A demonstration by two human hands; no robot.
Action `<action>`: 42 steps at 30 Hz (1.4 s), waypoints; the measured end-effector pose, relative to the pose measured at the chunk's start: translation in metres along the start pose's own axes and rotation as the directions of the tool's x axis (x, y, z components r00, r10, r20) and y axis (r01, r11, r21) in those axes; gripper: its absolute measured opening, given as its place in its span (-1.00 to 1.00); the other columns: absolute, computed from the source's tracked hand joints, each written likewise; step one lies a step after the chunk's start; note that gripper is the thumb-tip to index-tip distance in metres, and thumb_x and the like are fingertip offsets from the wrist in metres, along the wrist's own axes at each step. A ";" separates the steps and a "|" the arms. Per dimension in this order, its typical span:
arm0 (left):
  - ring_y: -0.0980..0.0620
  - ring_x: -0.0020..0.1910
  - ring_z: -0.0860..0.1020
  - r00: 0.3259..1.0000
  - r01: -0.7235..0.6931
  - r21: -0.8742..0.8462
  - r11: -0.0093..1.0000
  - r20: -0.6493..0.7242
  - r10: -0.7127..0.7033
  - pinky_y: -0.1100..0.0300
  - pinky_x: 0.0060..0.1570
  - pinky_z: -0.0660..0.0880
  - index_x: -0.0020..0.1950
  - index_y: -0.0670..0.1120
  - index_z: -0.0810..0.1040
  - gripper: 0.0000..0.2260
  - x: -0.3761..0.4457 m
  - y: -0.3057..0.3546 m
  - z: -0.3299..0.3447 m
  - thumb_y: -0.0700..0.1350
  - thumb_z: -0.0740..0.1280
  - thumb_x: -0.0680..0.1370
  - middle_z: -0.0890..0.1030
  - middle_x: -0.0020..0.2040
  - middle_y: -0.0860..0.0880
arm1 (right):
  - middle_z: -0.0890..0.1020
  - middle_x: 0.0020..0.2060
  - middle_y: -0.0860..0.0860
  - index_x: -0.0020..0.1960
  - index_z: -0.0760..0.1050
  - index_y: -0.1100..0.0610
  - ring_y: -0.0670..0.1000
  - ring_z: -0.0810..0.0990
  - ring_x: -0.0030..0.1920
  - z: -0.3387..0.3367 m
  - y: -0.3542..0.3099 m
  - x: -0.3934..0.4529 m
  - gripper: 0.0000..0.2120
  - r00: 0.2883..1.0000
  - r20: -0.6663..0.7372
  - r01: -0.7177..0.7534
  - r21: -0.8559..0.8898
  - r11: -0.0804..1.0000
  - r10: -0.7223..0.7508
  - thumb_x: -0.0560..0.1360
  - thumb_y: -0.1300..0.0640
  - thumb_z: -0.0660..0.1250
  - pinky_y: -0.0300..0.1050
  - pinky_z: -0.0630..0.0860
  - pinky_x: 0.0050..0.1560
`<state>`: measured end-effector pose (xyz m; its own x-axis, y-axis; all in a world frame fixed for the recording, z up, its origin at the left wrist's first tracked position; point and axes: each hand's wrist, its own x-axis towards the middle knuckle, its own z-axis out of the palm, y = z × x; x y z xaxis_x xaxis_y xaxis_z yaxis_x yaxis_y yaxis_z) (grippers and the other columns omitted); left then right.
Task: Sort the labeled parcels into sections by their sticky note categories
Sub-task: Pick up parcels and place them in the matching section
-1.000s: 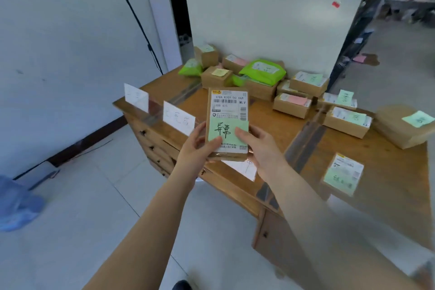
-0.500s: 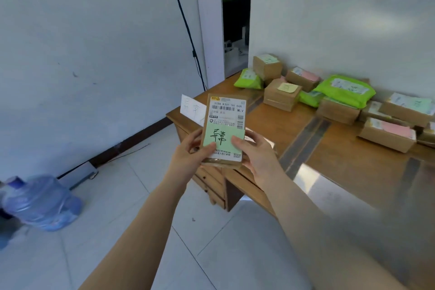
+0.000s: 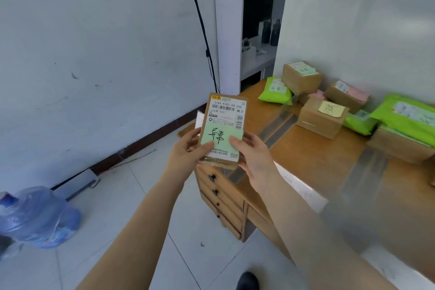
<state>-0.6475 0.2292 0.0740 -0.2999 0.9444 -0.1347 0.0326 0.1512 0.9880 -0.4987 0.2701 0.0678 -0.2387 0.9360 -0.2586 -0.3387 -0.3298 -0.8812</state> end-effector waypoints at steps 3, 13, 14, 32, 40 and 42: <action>0.01 -0.02 0.65 1.000 -0.002 0.022 1.000 -0.003 0.002 0.04 0.01 0.60 0.33 0.01 0.44 -0.56 0.045 0.005 -0.002 -0.10 0.41 0.47 0.64 0.05 -0.01 | 0.65 0.08 0.08 0.28 0.39 0.15 0.07 0.67 0.00 0.009 -0.007 0.045 -0.59 1.000 0.008 -0.010 0.008 1.000 0.010 0.47 0.23 0.39 -0.04 0.63 -0.05; 0.06 -0.10 0.65 0.996 0.013 0.152 0.988 0.089 -0.027 0.21 -0.19 0.63 0.18 0.15 0.44 -0.67 0.186 0.018 0.000 -0.06 0.42 0.47 0.63 -0.04 0.13 | 0.65 0.07 0.05 0.25 0.41 0.11 0.02 0.67 0.00 0.023 -0.020 0.170 -0.64 0.992 -0.128 -0.025 -0.019 1.000 0.022 0.48 0.19 0.38 -0.12 0.62 -0.13; 0.06 -0.10 0.65 0.994 0.016 0.153 0.988 0.108 -0.032 0.21 -0.19 0.63 0.15 0.16 0.44 -0.69 0.202 0.019 0.000 -0.06 0.42 0.47 0.62 -0.04 0.15 | 0.65 0.06 0.04 0.25 0.41 0.11 0.01 0.66 -0.01 0.025 -0.021 0.182 -0.64 0.988 -0.150 -0.021 -0.026 0.999 0.017 0.49 0.18 0.38 -0.13 0.62 -0.14; 0.00 0.14 0.54 0.823 0.002 0.469 0.883 0.500 -0.268 0.08 0.13 0.53 0.36 -0.10 0.42 -0.55 0.443 -0.057 -0.005 -0.07 0.39 0.50 0.56 0.24 -0.04 | 0.63 0.14 0.10 0.26 0.45 0.21 0.08 0.62 0.08 0.033 0.032 0.361 -0.64 0.827 -0.530 -0.317 -0.160 0.935 0.189 0.48 0.25 0.37 -0.01 0.57 0.11; -0.02 0.10 0.58 0.732 -0.011 0.601 0.800 0.550 -0.403 0.08 0.14 0.52 0.30 -0.15 0.48 -0.60 0.452 -0.105 -0.004 -0.09 0.40 0.49 0.59 0.21 -0.08 | 0.58 0.22 0.07 0.28 0.47 0.20 0.05 0.55 0.19 0.028 0.062 0.368 -0.66 0.746 -0.588 -0.535 -0.249 0.807 0.313 0.51 0.24 0.33 -0.19 0.44 0.05; -0.04 0.11 0.58 0.727 -0.012 0.608 0.794 0.550 -0.411 -0.01 0.15 0.53 0.31 -0.13 0.46 -0.56 0.453 -0.112 -0.006 -0.06 0.41 0.47 0.59 0.22 -0.07 | 0.57 0.24 0.08 0.29 0.46 0.19 0.05 0.54 0.20 0.027 0.066 0.369 -0.65 0.736 -0.597 -0.553 -0.255 0.793 0.321 0.51 0.23 0.32 -0.19 0.43 0.03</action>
<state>-0.7927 0.6382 -0.0968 0.2930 0.7853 -0.5454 0.6093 0.2862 0.7395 -0.6338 0.5900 -0.0752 0.2587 0.6560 -0.7090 0.0958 -0.7478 -0.6570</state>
